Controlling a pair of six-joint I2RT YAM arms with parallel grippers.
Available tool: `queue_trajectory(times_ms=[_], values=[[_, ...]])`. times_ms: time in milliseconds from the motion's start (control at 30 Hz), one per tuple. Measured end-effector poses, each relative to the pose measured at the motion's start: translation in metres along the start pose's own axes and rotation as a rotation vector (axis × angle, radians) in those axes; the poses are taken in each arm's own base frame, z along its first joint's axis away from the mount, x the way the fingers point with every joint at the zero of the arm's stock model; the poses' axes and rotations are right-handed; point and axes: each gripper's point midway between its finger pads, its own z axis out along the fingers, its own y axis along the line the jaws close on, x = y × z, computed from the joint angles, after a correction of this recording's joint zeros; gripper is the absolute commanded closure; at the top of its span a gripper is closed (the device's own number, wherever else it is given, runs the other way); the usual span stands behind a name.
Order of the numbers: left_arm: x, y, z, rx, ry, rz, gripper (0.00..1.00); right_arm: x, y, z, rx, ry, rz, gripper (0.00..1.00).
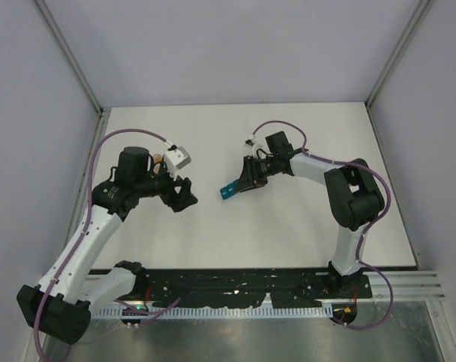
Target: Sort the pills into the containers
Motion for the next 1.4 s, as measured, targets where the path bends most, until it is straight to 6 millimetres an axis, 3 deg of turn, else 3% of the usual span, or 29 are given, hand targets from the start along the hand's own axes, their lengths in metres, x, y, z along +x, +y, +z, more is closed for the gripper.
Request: queue_trajectory(times_ms=[200,833,1100,1400], values=[[-0.001,-0.001,-0.005,-0.026,-0.038,0.022,0.23,0.003,-0.016,0.005,0.016,0.013,0.055,0.85],[-0.002,-0.001,-0.004,-0.027,-0.057,0.015,0.23,0.0,-0.04,0.001,0.048,-0.004,0.117,0.65],[0.0,-0.001,-0.003,-0.026,-0.055,0.011,0.22,-0.004,-0.048,-0.004,0.055,-0.02,0.131,0.65],[0.002,-0.002,-0.002,-0.02,-0.056,0.011,0.22,-0.011,-0.071,-0.028,0.07,-0.066,0.157,0.64]])
